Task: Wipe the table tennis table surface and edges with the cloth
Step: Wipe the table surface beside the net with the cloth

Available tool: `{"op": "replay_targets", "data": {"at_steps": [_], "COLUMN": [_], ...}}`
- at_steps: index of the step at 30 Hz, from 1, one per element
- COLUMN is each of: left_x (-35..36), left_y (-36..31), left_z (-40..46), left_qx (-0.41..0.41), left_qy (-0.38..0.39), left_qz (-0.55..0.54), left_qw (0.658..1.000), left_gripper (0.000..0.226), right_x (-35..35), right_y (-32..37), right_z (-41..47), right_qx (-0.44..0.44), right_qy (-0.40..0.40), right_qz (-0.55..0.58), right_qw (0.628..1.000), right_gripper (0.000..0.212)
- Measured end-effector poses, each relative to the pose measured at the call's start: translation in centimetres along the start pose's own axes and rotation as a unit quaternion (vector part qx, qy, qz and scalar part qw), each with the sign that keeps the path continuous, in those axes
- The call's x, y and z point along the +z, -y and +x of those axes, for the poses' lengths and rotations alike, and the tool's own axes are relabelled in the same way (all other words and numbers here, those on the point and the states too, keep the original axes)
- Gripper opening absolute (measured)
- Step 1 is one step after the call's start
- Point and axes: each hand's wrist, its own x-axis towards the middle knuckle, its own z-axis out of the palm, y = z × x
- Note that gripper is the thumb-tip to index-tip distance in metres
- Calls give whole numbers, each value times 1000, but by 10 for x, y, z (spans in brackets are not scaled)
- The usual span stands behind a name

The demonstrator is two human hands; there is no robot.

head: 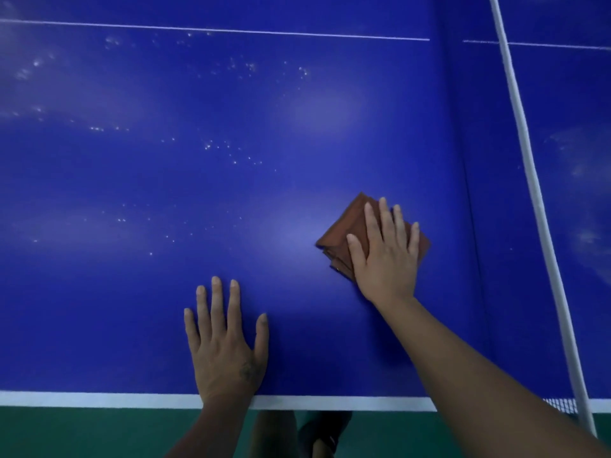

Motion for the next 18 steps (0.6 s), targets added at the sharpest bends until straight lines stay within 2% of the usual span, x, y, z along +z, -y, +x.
{"op": "replay_targets", "data": {"at_steps": [4, 9, 11, 14, 16, 18], "left_x": [0, -3, -8, -19, -21, -16], "left_y": [1, 3, 7, -3, -22, -41], "left_z": [0, 8, 31, 96, 143, 176], "left_qx": [2, 8, 39, 89, 143, 212], "left_qy": [-1, -4, -1, -5, 4, 11], "left_qz": [-16, -74, -96, -129, -128, -117], "left_qw": [1000, 997, 995, 988, 981, 970], "left_gripper": [80, 82, 80, 75, 74, 71], "right_x": [-4, -15, -21, -25, -25, -26], "right_y": [5, -5, -16, -25, -27, -25], "right_z": [9, 53, 67, 76, 89, 106], "right_qx": [14, 101, 48, -68, -67, -24], "right_qy": [12, -2, -15, 18, 34, 39], "right_qz": [-3, 71, 102, 86, 57, 11], "right_qw": [1000, 992, 994, 994, 996, 999], "right_gripper": [72, 79, 75, 71, 74, 74]}}
